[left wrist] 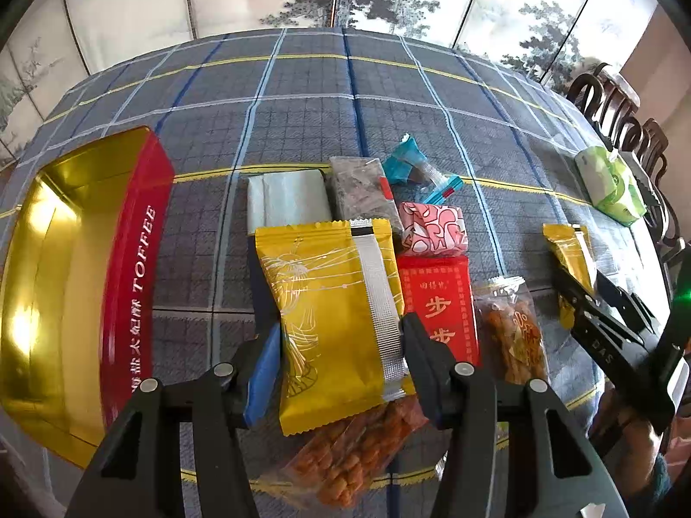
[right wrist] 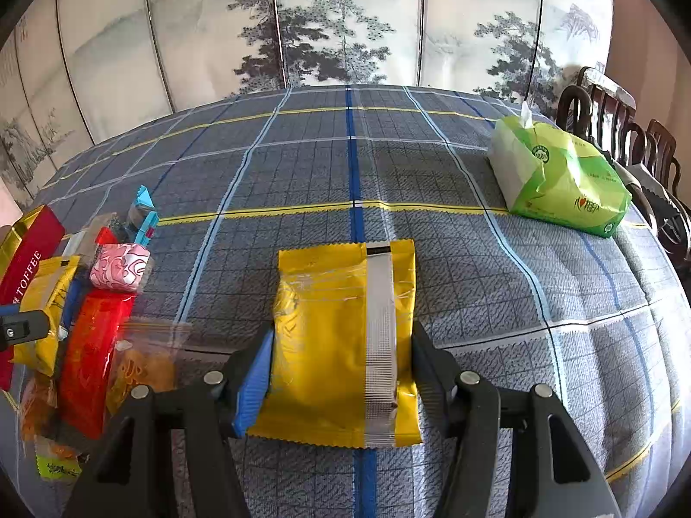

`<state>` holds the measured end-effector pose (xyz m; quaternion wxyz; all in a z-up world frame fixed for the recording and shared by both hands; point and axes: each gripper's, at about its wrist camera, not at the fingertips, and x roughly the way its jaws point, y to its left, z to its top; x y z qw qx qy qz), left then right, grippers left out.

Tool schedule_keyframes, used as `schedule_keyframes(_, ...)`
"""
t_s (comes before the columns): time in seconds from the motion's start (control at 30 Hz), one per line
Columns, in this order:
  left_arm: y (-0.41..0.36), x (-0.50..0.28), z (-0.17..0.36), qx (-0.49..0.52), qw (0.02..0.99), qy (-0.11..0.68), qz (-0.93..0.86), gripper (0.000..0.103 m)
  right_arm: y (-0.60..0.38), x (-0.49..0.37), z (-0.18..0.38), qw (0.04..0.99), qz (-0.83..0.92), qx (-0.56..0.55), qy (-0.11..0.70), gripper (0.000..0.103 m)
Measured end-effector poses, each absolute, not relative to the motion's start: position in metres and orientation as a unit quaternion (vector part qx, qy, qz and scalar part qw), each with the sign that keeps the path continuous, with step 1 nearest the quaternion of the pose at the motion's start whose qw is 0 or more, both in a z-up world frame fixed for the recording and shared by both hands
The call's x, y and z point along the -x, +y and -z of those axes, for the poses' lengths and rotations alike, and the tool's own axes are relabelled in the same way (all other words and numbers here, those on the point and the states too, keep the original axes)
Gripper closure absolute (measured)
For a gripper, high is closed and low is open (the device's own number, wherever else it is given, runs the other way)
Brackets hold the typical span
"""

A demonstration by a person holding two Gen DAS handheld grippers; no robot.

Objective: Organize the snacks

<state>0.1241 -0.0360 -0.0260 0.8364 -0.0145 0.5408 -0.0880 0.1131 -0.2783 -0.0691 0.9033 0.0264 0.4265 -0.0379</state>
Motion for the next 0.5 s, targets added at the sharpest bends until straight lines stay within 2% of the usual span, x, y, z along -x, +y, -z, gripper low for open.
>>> schedule_keyframes(0.5, -0.02, -0.09, -0.019, -0.012, 0.856, 0.503, 0.12, 0.053, -0.272, -0.112, 0.068, 0.901, 0.046, -0.011, 0.431, 0.042)
